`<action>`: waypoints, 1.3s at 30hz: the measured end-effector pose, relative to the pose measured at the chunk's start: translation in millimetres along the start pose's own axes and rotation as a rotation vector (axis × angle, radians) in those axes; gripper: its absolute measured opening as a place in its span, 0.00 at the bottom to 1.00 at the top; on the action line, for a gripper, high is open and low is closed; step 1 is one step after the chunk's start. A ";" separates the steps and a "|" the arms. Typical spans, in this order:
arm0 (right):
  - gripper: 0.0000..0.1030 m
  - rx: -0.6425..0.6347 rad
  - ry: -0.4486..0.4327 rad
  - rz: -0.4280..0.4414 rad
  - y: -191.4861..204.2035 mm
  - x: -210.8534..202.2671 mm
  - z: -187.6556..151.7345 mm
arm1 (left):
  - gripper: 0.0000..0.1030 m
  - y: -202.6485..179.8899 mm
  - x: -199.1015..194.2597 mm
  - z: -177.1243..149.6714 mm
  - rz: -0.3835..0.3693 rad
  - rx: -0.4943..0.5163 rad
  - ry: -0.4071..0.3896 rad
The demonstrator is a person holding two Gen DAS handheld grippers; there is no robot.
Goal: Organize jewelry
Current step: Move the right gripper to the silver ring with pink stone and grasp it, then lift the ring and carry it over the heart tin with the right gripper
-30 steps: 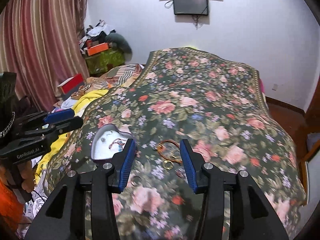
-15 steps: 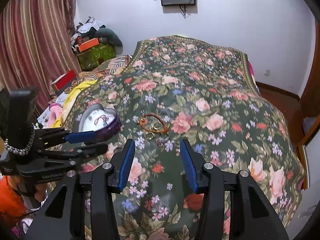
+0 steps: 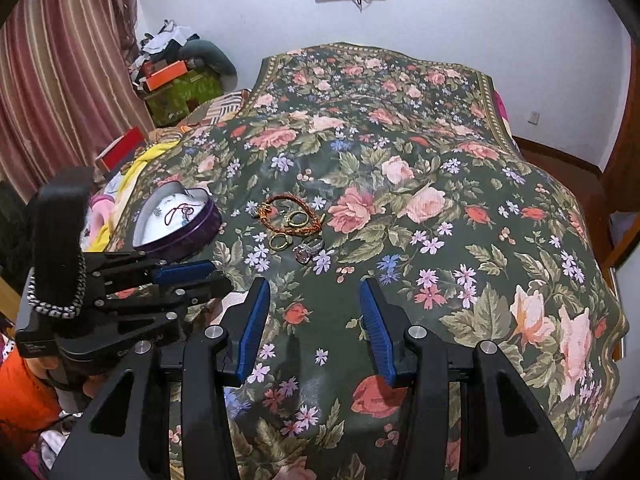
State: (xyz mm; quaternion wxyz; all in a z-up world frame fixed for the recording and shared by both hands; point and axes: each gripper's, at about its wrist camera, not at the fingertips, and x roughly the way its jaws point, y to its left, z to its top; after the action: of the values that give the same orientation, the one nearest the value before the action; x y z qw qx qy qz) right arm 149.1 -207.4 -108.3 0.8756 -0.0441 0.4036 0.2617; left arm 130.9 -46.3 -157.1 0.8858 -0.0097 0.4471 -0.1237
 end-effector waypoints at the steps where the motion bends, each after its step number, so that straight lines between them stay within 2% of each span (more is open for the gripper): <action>1: 0.42 -0.002 0.005 0.000 0.0 1.1 1.0 | 0.20 0.0 -0.9 1.2 -0.005 0.000 -0.004; 8: 0.42 -0.046 0.049 0.002 1.7 18.6 16.2 | 0.20 4.9 -27.4 22.3 -0.017 0.003 -0.100; 15: 0.42 -0.108 0.154 0.007 6.8 54.4 30.5 | 0.20 21.5 -48.0 47.0 -0.007 -0.001 -0.185; 22: 0.42 -0.185 0.240 0.000 9.4 80.3 35.7 | 0.20 33.1 -38.7 51.0 -0.007 -0.008 -0.183; 28: 0.42 -0.234 0.251 -0.010 12.4 84.7 33.9 | 0.20 37.0 -29.3 47.9 -0.023 -0.023 -0.168; 29: 0.39 -0.231 0.247 -0.009 11.6 84.3 34.0 | 0.20 37.2 -28.8 47.5 -0.025 -0.024 -0.167; 30: 0.29 -0.216 0.243 -0.003 8.8 82.9 33.5 | 0.20 37.1 -28.7 47.2 -0.026 -0.025 -0.167; 31: 0.24 -0.201 0.243 0.008 6.3 84.2 34.7 | 0.20 37.2 -28.9 46.8 -0.026 -0.026 -0.167; 33: 0.20 -0.168 0.236 0.023 1.5 82.5 35.7 | 0.20 37.2 -30.1 46.3 -0.026 -0.028 -0.168; 35: 0.12 -0.161 0.231 0.015 1.7 81.3 35.4 | 0.20 36.9 -32.4 45.9 -0.024 -0.029 -0.170; 39: 0.12 -0.149 0.207 0.013 4.7 72.2 32.7 | 0.20 34.3 -41.7 44.5 -0.017 -0.026 -0.183</action>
State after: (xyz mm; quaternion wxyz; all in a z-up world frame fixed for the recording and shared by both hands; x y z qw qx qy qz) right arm 207.9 -163.5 -138.3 0.8218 -0.1332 0.4716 0.2908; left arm 149.7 -7.7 -101.9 0.9216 -0.0365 0.3659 -0.1241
